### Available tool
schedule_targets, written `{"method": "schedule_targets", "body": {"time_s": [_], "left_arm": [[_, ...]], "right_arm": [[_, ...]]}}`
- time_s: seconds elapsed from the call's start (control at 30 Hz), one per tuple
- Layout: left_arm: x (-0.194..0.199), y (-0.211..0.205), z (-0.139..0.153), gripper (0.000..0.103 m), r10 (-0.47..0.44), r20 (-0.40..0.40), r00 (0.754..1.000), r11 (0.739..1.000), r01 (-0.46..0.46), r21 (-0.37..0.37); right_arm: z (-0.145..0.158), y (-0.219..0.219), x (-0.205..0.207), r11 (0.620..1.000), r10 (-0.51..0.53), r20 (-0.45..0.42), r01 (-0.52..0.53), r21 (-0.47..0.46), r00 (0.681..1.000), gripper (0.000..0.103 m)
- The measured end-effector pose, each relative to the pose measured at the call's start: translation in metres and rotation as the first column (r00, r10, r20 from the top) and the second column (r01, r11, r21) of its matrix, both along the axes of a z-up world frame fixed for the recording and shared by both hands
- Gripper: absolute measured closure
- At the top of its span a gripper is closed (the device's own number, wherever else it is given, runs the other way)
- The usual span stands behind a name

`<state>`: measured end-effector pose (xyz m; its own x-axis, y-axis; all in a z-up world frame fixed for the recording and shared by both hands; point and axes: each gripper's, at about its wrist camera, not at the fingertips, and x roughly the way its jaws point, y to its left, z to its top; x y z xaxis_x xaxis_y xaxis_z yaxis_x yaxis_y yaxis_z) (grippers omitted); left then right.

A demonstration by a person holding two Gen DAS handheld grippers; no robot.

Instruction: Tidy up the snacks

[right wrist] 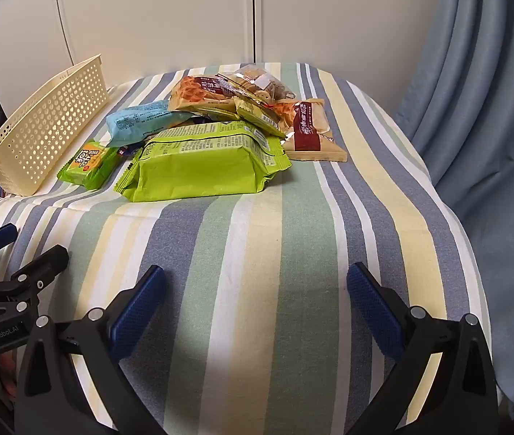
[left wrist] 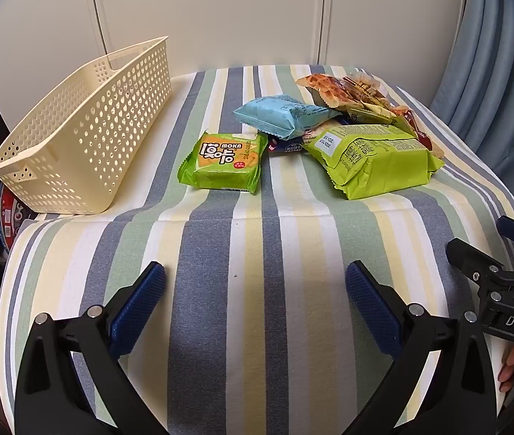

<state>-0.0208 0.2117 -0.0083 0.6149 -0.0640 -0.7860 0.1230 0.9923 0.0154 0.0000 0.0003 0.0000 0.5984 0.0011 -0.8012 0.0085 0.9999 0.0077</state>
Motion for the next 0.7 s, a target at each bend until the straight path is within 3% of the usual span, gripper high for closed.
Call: {"method": "schedule_targets", "body": {"time_s": [0.7], "left_arm": [[0.0004, 0.0003, 0.0006, 0.002, 0.0, 0.0, 1.0, 1.0, 0.0, -0.001]], "right_arm": [[0.0006, -0.0009, -0.001, 1.0, 0.0, -0.003, 0.0, -0.005, 1.0, 0.005]]}}
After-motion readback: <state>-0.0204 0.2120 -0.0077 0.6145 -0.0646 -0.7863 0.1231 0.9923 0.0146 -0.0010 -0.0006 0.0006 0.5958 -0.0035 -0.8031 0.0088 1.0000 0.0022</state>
